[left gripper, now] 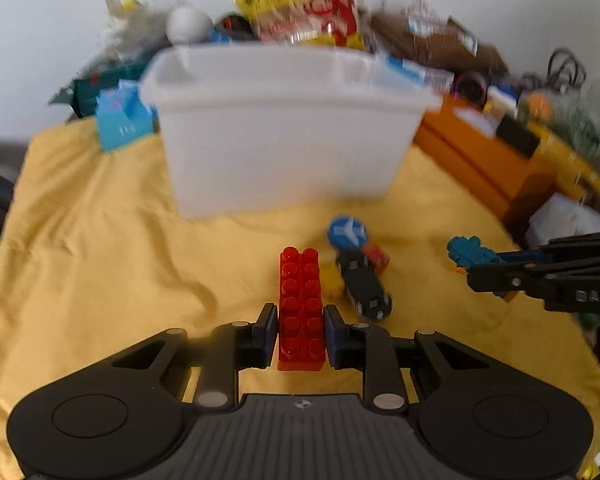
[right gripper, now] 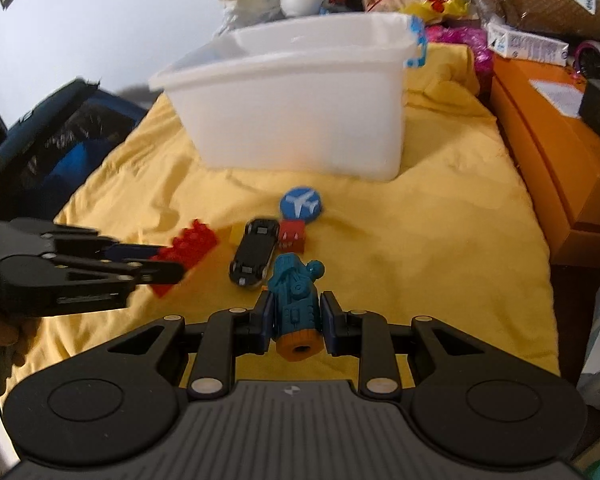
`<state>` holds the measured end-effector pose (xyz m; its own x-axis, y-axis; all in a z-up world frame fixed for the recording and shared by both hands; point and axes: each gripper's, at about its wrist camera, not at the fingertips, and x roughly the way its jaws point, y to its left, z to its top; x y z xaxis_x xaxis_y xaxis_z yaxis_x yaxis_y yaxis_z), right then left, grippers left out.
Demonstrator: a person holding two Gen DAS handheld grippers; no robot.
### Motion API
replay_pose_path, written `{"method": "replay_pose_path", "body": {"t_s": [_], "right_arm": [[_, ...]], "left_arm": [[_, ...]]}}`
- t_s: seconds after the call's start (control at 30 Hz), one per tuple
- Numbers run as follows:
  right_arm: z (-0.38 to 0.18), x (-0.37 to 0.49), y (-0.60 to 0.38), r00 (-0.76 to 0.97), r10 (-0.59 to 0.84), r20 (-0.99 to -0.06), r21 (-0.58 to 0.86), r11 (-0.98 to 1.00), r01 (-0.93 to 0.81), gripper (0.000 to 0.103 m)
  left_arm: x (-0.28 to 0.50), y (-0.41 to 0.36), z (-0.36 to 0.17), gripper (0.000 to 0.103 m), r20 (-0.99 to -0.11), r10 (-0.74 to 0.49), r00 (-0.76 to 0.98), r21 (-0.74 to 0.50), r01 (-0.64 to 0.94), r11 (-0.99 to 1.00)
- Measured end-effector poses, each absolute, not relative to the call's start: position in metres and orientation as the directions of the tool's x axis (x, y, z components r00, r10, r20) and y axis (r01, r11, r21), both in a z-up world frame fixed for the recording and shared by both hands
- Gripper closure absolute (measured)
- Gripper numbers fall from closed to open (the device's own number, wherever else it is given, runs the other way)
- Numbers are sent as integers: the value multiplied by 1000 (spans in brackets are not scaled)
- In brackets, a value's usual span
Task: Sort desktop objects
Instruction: 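Grasp the red Lego brick with the left tool while the right tool grasps the teal figure, then carry the red brick and teal figure into the white bin and open both tools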
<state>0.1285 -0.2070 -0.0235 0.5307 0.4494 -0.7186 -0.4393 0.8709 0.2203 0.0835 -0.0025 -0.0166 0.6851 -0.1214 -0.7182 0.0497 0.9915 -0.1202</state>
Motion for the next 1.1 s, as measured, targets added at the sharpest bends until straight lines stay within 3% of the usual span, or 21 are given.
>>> {"method": "replay_pose_path", "body": {"t_s": [0.33,0.53,0.83,1.1], "right_arm": [[34,169,-217,617,486,-619,298,872,-387,75],[78,209,-214,650,495,-577,291,868,-402,75],[119,258,-196,643,494,-586,271,867,-419,75],[112,290,-181,590,475,-653,255,872,-419,75]], "left_arm": [[110,32,63,75,-642,-114,758,-161,12,987],[156,49,98,75,-643,-107,759,-160,4,987],[215,58,123,75,-675,-113,729,-165,0,986],[250,59,123,75,-717,-96,691,-149,-18,989]]}}
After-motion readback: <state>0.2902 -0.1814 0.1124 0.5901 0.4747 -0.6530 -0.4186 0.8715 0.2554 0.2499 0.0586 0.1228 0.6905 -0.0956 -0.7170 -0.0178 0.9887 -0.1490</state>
